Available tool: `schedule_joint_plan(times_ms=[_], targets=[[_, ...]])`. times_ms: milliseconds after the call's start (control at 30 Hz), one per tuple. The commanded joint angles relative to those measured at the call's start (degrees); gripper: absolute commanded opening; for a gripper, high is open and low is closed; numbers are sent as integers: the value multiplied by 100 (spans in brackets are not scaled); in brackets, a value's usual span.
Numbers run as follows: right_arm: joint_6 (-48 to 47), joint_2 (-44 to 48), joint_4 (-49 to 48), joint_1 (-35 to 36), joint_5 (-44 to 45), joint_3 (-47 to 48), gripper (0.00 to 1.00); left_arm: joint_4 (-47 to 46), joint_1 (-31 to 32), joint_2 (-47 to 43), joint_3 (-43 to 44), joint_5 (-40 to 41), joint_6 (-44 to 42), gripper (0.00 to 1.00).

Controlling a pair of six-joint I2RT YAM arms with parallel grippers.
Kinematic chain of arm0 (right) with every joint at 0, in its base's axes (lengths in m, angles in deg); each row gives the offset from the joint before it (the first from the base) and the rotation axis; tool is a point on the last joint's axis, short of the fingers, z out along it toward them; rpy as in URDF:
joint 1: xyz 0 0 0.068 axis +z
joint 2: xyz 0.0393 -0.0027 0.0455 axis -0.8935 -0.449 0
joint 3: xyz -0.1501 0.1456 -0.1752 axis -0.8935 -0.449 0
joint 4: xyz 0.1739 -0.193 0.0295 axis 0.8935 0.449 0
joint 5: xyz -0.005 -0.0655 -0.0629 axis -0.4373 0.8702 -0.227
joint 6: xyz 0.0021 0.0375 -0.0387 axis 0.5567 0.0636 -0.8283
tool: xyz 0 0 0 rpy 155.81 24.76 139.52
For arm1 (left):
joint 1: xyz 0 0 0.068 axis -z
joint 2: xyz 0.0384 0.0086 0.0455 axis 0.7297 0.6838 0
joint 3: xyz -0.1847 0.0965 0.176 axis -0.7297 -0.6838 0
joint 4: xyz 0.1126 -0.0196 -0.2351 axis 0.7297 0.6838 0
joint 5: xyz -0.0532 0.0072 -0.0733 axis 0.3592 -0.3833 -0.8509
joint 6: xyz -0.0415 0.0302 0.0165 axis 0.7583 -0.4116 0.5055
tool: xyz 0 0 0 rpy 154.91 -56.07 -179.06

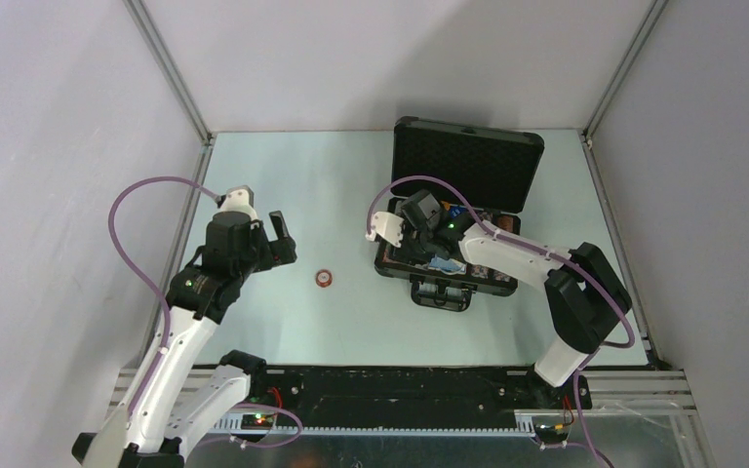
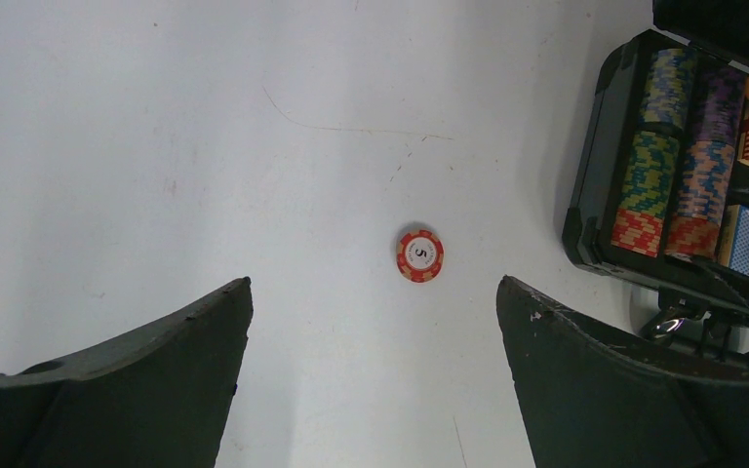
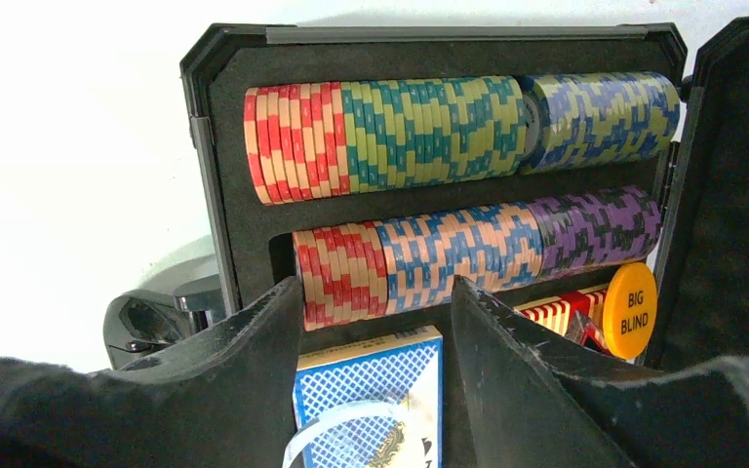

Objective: Pack up texas hold em set

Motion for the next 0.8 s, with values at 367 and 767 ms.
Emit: schedule_joint_plan(times_ms=[367,767], targets=[[8,368,113,-32,-485,0,60,-25,-54,21,-45,-119,-110,99],[-36,304,177,-71,-275,3,60,-25,-59,12,-43,-115,-115,100]])
